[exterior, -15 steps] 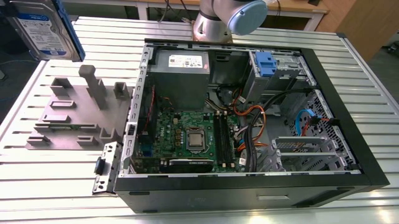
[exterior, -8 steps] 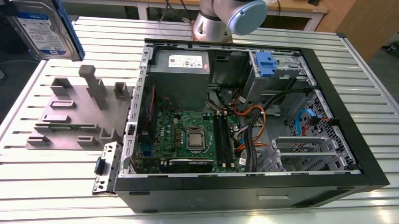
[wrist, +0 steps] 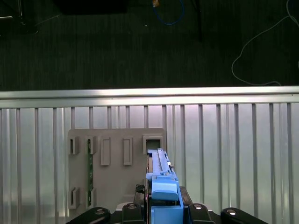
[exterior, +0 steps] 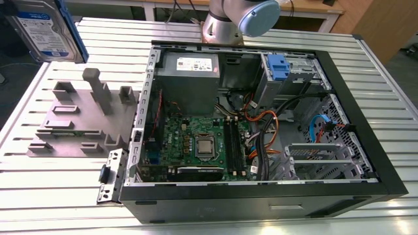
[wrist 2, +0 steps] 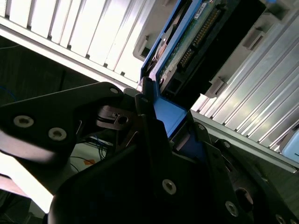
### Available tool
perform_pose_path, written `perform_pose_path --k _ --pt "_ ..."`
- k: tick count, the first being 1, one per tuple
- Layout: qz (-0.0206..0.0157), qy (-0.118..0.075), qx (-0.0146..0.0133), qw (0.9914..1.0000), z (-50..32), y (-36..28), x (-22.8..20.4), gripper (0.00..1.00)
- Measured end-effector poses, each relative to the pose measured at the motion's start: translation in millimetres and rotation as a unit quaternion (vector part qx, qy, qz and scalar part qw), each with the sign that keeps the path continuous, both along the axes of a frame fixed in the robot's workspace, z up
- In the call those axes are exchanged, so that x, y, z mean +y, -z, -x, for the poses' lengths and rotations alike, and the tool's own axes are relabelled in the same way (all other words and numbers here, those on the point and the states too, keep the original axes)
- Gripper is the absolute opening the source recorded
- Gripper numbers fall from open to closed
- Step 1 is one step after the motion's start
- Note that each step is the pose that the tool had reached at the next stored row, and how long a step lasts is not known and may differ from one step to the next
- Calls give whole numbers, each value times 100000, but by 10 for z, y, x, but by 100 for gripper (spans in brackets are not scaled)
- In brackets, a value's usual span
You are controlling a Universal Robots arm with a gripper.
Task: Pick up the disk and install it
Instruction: 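Pick up the disk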
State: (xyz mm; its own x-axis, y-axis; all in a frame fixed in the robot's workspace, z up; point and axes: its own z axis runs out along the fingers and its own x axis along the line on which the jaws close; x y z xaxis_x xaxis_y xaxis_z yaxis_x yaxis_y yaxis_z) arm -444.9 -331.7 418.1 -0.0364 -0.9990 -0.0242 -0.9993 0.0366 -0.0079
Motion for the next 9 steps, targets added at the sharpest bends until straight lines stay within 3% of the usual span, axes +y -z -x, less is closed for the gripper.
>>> perform_pose_path --k 9 --pt "0 2 1 100000 0 -24 0 36"
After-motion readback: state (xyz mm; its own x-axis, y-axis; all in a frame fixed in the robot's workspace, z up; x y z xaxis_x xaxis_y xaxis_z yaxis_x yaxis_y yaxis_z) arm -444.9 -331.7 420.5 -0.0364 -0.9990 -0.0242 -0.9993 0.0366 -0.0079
